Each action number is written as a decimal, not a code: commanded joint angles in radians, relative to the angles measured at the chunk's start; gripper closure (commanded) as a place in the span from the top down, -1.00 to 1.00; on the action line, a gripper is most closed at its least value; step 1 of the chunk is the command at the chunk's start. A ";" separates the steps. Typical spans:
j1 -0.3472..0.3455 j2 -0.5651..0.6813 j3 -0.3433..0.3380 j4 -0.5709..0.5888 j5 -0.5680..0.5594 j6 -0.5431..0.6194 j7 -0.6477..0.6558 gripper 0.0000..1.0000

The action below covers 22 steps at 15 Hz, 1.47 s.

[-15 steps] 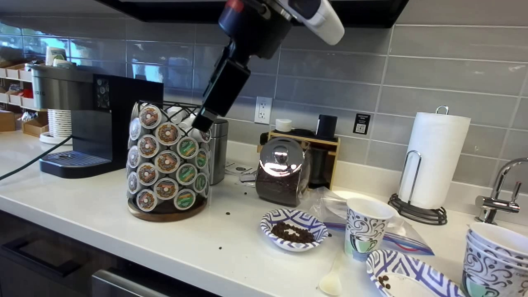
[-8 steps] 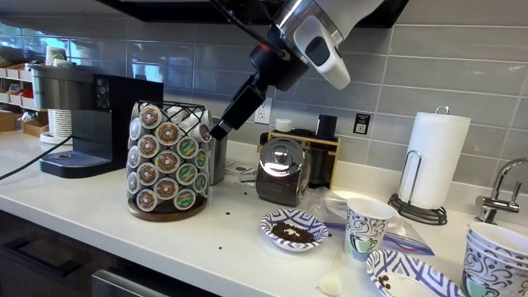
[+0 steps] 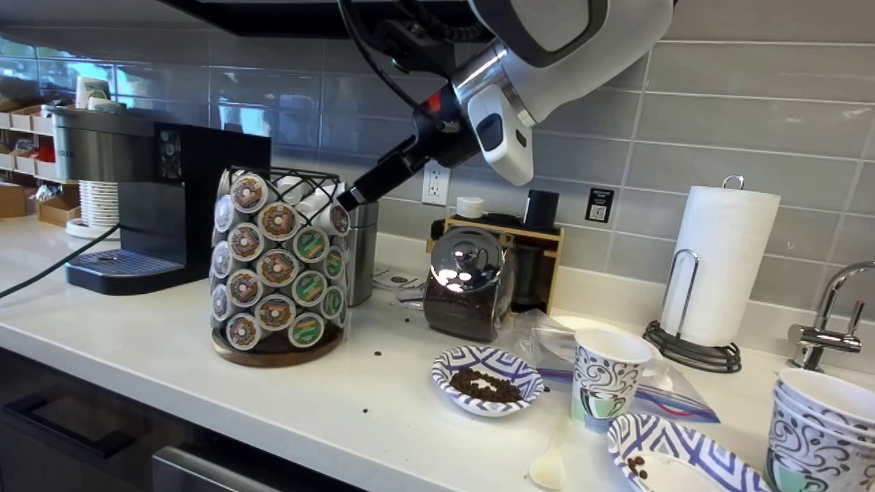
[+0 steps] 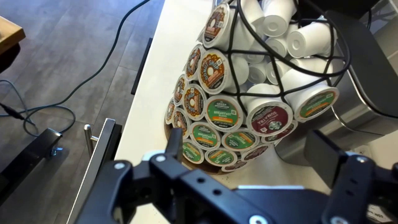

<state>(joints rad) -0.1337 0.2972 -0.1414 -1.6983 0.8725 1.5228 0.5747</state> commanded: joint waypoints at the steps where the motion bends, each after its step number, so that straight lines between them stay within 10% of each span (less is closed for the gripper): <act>1: 0.002 0.011 0.002 0.010 0.005 -0.003 0.003 1.00; 22: 0.018 0.246 0.034 0.214 0.159 -0.089 0.389 1.00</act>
<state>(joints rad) -0.1205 0.4807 -0.1164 -1.5692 1.0405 1.4751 0.8890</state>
